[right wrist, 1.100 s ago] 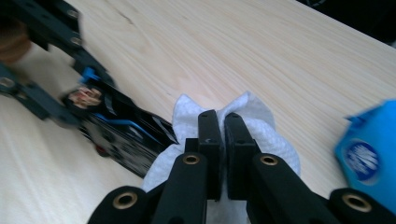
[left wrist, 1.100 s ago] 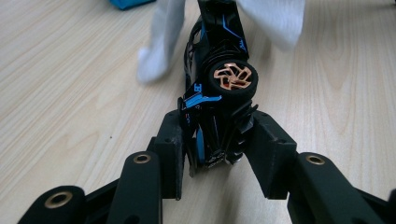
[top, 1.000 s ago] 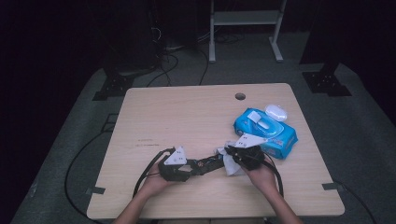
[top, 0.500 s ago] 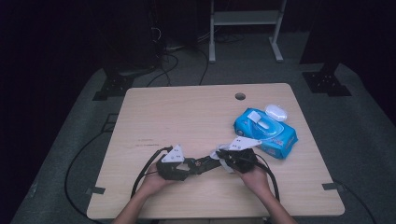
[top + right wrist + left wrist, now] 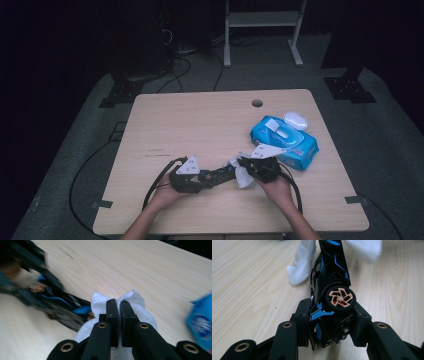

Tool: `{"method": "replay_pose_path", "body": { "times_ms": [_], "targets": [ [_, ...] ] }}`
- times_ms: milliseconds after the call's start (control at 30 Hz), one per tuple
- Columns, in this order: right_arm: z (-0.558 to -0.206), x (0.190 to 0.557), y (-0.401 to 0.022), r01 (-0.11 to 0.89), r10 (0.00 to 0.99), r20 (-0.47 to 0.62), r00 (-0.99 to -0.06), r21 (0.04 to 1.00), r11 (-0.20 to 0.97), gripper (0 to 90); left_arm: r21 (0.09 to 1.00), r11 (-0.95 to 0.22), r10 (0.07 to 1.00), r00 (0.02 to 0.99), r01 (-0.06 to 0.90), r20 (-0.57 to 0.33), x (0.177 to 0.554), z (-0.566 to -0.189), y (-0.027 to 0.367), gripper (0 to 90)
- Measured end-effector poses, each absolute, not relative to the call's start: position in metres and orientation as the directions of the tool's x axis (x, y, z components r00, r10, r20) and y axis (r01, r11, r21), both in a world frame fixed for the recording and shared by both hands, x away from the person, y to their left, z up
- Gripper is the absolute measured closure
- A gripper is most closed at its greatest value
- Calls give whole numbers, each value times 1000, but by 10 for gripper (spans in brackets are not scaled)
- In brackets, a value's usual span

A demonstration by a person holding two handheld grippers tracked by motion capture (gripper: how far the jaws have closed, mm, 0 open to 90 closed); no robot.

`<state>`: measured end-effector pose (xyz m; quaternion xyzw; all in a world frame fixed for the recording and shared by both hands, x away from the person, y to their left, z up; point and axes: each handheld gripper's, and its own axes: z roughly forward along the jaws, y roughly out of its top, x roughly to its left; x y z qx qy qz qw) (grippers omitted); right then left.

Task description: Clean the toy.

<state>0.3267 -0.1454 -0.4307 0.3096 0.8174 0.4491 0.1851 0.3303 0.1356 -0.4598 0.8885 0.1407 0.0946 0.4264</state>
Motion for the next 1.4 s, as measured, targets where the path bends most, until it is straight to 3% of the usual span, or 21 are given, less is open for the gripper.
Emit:
{"method": "replay_pose_path", "body": {
  "times_ms": [233, 300, 433, 500, 567, 867, 1067, 1400],
  "targets": [
    [-433, 325, -141, 344, 653, 13, -758, 858, 382, 866, 767, -612, 339, 940, 192, 35, 330, -457, 142, 578],
    [-434, 324, -134, 345, 638, 36, -769, 864, 367, 866, 775, -593, 367, 930, 218, 19, 328, -453, 138, 509],
    [-436, 321, -122, 337, 610, 52, -791, 868, 364, 866, 737, -647, 366, 927, 195, 76, 324, -443, 128, 481],
    [-435, 318, -116, 319, 589, 38, -807, 867, 382, 866, 700, -686, 363, 927, 200, 90, 322, -441, 125, 494],
    [-435, 318, -115, 314, 589, 30, -808, 867, 388, 865, 681, -701, 350, 934, 212, 70, 323, -440, 128, 566],
    [-434, 323, -144, 367, 652, 50, -757, 857, 362, 865, 649, -715, 365, 931, 261, 29, 327, -435, 147, 578],
    [-429, 317, -154, 367, 650, 58, -758, 861, 351, 865, 620, -737, 368, 929, 270, 32, 333, -423, 121, 471],
    [-431, 315, -163, 381, 655, 87, -751, 867, 322, 866, 441, -852, 341, 939, 284, 54, 346, -432, 75, 490]
  ]
}}
